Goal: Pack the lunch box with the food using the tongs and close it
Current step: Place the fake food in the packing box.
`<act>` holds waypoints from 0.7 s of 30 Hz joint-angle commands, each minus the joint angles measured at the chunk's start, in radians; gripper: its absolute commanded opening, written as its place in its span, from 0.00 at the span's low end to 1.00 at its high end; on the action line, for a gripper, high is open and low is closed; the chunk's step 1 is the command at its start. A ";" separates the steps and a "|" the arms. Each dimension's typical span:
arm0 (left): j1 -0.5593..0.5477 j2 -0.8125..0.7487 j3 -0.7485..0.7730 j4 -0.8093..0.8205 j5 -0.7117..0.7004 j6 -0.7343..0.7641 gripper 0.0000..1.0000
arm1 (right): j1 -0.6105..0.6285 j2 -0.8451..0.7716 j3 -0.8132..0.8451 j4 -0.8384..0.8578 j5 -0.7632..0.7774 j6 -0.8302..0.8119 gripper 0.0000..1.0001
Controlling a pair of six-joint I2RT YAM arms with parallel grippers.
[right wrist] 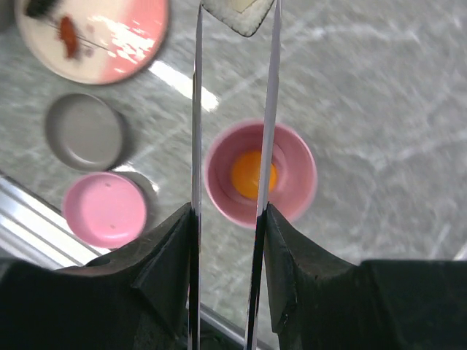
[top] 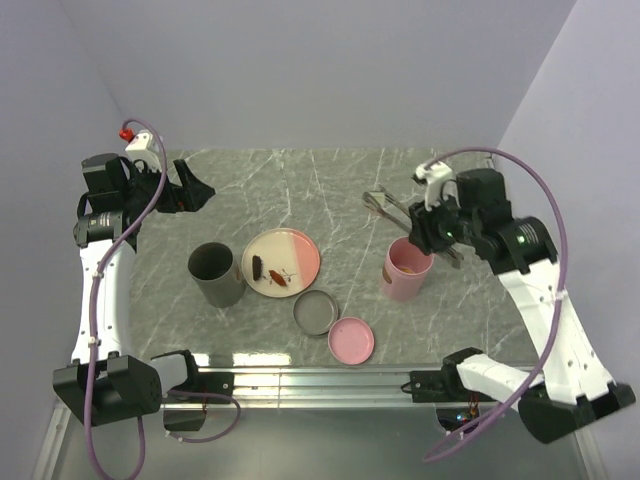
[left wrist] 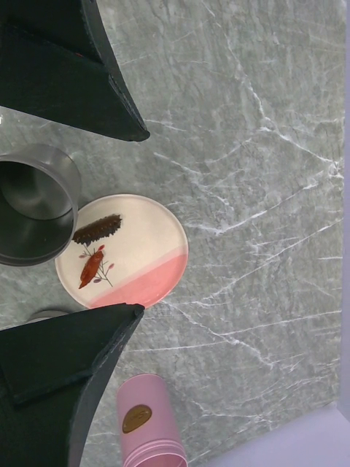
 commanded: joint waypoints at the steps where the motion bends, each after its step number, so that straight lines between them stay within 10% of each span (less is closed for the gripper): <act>1: -0.004 0.014 0.043 0.032 0.022 0.011 0.99 | -0.056 -0.098 -0.076 -0.003 0.029 -0.036 0.35; 21: -0.003 0.024 0.047 0.033 0.065 0.029 1.00 | -0.268 -0.392 -0.311 -0.176 -0.021 -0.104 0.39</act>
